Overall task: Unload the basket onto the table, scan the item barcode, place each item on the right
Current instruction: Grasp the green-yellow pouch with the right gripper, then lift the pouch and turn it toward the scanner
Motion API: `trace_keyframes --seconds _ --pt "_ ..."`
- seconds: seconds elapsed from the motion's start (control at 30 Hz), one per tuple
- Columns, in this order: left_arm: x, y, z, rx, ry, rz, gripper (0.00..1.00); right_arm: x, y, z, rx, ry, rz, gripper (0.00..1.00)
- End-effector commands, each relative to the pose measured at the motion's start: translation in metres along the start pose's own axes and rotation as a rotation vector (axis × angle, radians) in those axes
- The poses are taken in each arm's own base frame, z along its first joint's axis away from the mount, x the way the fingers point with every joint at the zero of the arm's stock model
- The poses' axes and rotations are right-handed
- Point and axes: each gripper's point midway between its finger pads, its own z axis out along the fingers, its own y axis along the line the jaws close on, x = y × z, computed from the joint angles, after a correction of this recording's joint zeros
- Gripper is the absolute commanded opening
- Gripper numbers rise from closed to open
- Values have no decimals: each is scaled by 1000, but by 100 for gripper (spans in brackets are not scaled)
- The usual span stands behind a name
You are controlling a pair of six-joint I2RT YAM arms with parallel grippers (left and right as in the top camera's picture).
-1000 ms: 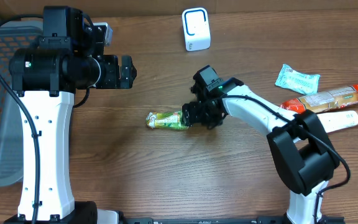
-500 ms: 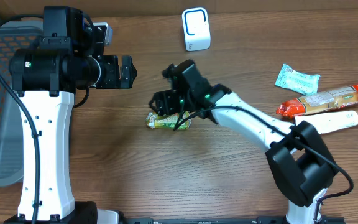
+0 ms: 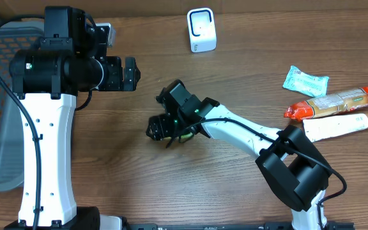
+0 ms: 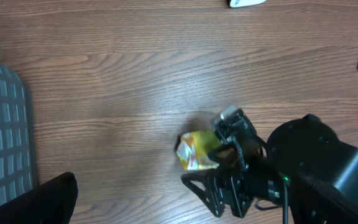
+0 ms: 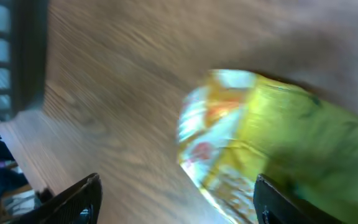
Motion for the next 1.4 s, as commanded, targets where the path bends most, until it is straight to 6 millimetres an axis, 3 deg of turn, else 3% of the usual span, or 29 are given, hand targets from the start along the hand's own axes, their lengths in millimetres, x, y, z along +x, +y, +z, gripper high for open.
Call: trace_keyframes --seconds 0.0,0.13,0.2,0.5,0.57,0.67,0.8,0.93,1.07,1.37 --pt "-1 2 -1 -4 -6 20 100 11 -19 -7 43 69 38 78" --pt "-1 2 -1 -5 -6 20 99 19 -50 -29 109 142 59 78" --pt "-1 2 -1 -4 -6 20 99 15 -64 -51 136 152 64 78" --pt "-1 2 -1 -4 -6 20 100 -31 -83 -159 135 -43 89 80" --pt "-1 2 -1 -5 -6 20 100 -36 -91 -182 153 -99 203 80" --pt "-1 2 -1 -5 -6 20 100 -28 -115 -198 245 -126 432 83" --pt "-1 2 -1 -4 -6 20 99 -8 -126 -186 285 -90 572 86" --pt "-1 2 -1 -4 -6 20 100 22 -131 -150 301 -31 660 88" --pt "-1 2 -1 -4 -6 20 100 39 -132 -121 292 -32 756 87" --pt "-1 2 -1 -4 -6 20 100 27 -114 -70 227 -216 782 88"
